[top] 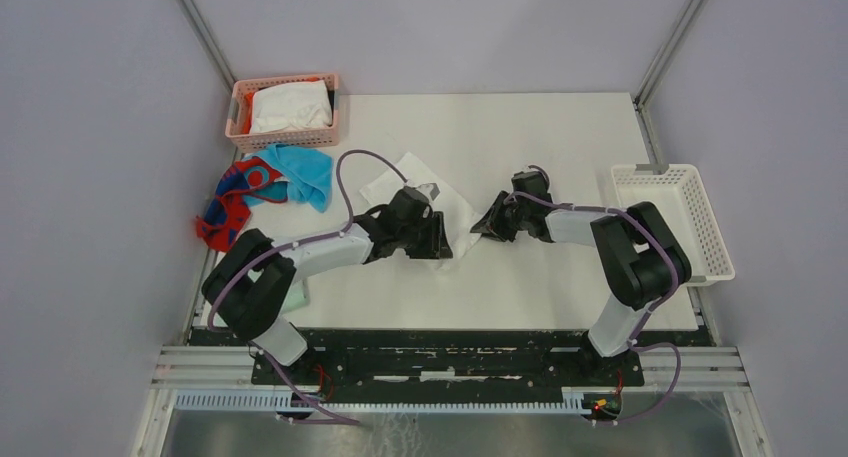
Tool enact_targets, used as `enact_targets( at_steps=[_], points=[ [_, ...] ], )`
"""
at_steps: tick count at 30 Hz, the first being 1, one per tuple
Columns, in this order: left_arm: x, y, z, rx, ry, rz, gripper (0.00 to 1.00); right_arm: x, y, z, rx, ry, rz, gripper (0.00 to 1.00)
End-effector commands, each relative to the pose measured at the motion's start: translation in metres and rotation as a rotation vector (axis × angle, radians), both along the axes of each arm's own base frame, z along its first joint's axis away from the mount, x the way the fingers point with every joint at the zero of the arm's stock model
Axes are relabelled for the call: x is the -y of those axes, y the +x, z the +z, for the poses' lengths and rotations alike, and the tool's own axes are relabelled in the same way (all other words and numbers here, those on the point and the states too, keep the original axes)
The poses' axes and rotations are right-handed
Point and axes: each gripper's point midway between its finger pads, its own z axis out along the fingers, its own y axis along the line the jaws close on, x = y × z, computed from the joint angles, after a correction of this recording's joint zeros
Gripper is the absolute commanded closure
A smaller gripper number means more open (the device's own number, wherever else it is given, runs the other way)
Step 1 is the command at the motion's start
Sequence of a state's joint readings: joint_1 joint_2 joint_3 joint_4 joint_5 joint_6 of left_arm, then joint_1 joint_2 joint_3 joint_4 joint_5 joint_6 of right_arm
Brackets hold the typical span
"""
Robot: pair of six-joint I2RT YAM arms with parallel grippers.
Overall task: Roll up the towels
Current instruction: Roll the towel at the center of the board.
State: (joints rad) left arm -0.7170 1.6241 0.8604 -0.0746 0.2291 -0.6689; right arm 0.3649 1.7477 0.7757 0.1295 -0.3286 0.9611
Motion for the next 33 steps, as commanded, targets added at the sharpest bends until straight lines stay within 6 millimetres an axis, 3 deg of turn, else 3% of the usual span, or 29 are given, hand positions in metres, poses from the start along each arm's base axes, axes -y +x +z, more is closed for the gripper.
enact_targets(
  at_steps=[1, 5, 8, 11, 16, 21, 28, 30, 33],
  points=[
    [0.010, -0.002, 0.043, 0.239, 0.142, -0.043, 0.52, 0.027, -0.019, -0.016, -0.099, -0.182, -0.029, 0.71],
    [0.040, -0.014, 0.059, 0.359, 0.179, -0.131, 0.52, 0.028, -0.019, -0.013, -0.110, -0.191, -0.037, 0.71],
    [0.058, -0.020, 0.052, 0.402, 0.221, -0.201, 0.54, 0.028, -0.019, -0.011, -0.112, -0.192, -0.039, 0.71],
    [0.061, -0.015, 0.038, 0.406, 0.265, -0.209, 0.58, 0.029, -0.021, -0.011, -0.119, -0.196, -0.036, 0.71],
    [0.046, -0.007, 0.010, 0.373, 0.332, -0.180, 0.63, 0.030, -0.022, -0.009, -0.118, -0.204, -0.028, 0.70],
    [0.016, -0.003, -0.015, 0.273, 0.343, -0.108, 0.65, 0.031, -0.023, -0.010, -0.123, -0.217, -0.018, 0.70],
    [-0.013, -0.032, -0.057, 0.099, 0.372, -0.078, 0.68, 0.034, -0.023, -0.010, -0.131, -0.237, -0.018, 0.70],
    [-0.018, -0.035, -0.056, 0.092, 0.381, -0.070, 0.68, 0.035, -0.023, -0.009, -0.130, -0.244, -0.018, 0.70],
    [-0.017, -0.032, -0.038, 0.129, 0.365, -0.070, 0.65, 0.036, -0.023, -0.007, -0.131, -0.247, -0.018, 0.70]
  ],
)
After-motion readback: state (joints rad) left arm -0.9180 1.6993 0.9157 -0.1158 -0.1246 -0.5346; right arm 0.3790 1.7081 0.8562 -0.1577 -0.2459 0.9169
